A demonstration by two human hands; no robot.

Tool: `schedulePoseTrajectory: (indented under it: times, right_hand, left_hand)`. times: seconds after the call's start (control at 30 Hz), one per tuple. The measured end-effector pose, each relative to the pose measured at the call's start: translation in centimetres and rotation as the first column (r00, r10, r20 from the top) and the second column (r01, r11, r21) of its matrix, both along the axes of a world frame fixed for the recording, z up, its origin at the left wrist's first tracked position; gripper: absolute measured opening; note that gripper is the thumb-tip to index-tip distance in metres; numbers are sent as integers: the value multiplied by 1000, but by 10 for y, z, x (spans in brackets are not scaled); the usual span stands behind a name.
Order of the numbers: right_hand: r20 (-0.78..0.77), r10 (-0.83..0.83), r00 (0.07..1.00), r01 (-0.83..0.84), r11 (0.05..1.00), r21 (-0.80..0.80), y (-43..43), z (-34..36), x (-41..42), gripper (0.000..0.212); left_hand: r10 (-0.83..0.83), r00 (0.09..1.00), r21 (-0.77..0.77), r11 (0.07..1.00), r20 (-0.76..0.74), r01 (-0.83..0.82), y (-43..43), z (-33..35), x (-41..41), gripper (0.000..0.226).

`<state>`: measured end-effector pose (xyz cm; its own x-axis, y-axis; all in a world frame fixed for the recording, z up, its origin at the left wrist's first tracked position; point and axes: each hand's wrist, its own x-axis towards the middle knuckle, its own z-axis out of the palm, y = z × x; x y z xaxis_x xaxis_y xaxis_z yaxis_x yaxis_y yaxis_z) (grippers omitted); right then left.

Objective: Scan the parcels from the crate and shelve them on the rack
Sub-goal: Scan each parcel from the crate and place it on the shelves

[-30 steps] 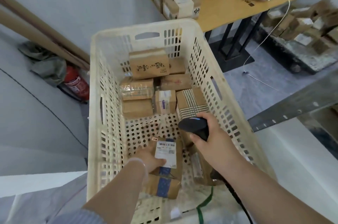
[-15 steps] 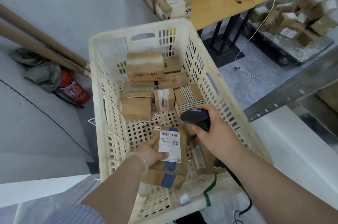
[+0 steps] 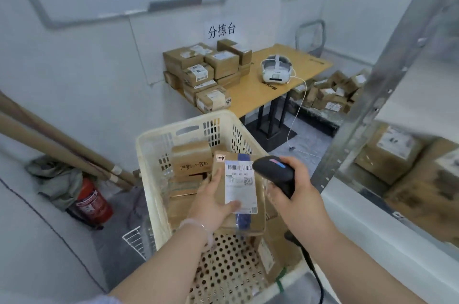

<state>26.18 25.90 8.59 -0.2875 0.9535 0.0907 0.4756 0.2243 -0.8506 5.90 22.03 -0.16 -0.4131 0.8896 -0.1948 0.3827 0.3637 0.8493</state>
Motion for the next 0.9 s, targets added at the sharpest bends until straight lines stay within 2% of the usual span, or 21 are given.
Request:
schedulePoseTrajectory:
  times: [0.23,0.4,0.53,0.9]
  right_hand:
    - [-109,-70,992,86,985,152,-13,72,12,55]
    - [-203,-107,973,151,965,214,-22,97,14,57]
    - [-255,-166,953,229,943,240,-28,109,14,60]
    - [-225,-233,946,289,921,260,-42,118,22,65]
  left_hand:
    - [-47,996,257,964,-81,66,54,87,22,97]
    - [-45,984,350,931,-171,103,78,120,38,95]
    - [-65,983,395,909,-173,130,86,136,50,98]
    - [-130,972,405,892,-194,201,86,144,65,97]
